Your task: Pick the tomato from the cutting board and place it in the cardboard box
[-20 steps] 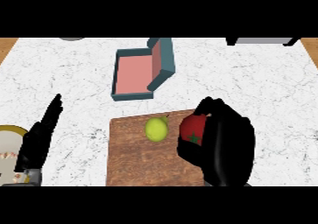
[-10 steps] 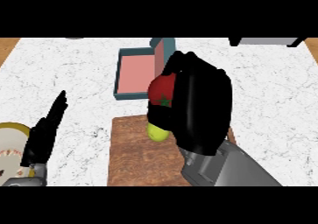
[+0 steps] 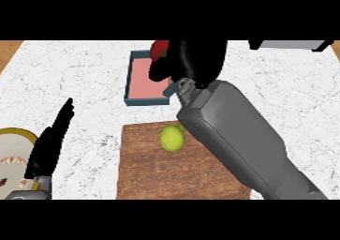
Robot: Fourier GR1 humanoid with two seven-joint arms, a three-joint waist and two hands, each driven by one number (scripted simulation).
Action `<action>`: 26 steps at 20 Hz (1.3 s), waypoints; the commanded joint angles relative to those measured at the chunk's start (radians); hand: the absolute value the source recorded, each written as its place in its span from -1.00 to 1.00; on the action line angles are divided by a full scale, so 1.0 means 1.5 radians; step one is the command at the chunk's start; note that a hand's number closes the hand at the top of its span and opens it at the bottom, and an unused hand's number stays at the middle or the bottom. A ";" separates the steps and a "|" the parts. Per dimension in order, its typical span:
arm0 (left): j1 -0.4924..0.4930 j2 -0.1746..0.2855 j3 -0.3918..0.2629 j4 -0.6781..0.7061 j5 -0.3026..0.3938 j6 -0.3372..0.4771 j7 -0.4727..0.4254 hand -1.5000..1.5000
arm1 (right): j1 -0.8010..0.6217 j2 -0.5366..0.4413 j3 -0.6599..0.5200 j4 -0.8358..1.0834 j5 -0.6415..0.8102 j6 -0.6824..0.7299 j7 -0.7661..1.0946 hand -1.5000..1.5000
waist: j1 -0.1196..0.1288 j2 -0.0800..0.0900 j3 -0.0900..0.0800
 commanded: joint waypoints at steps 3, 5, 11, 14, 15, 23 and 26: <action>-0.017 -0.006 -0.001 0.012 -0.003 -0.003 0.005 0.00 | -0.106 0.005 -0.072 0.226 -0.074 -0.098 0.002 1.00 | 0.013 0.006 0.000; -0.051 -0.017 -0.004 0.052 -0.012 0.002 -0.012 0.00 | -0.102 0.005 -0.062 0.280 -0.093 -0.144 -0.012 1.00 | 0.010 0.009 -0.001; -0.021 -0.019 -0.017 0.002 -0.022 0.005 0.007 0.00 | -0.153 0.005 -0.075 0.455 -0.153 -0.193 -0.048 1.00 | 0.021 0.008 0.000; -0.036 0.001 -0.004 -0.009 -0.005 -0.021 0.020 0.00 | -0.140 0.005 -0.086 0.503 -0.180 -0.265 -0.053 -1.00 | 0.033 0.011 0.000; -0.013 -0.018 -0.017 -0.013 -0.011 -0.009 -0.003 0.00 | -0.152 0.005 -0.120 0.519 -0.186 -0.275 -0.077 -1.00 | 0.030 0.012 0.000; -0.048 -0.017 -0.007 0.000 -0.007 -0.016 0.025 0.00 | -0.154 0.005 -0.137 0.593 -0.233 -0.426 -0.202 -1.00 | 0.031 0.016 0.001; -0.018 -0.007 -0.002 -0.014 -0.011 -0.013 0.013 0.00 | -0.156 -0.007 -0.166 0.570 -0.227 -0.525 -0.220 -1.00 | 0.022 0.012 0.001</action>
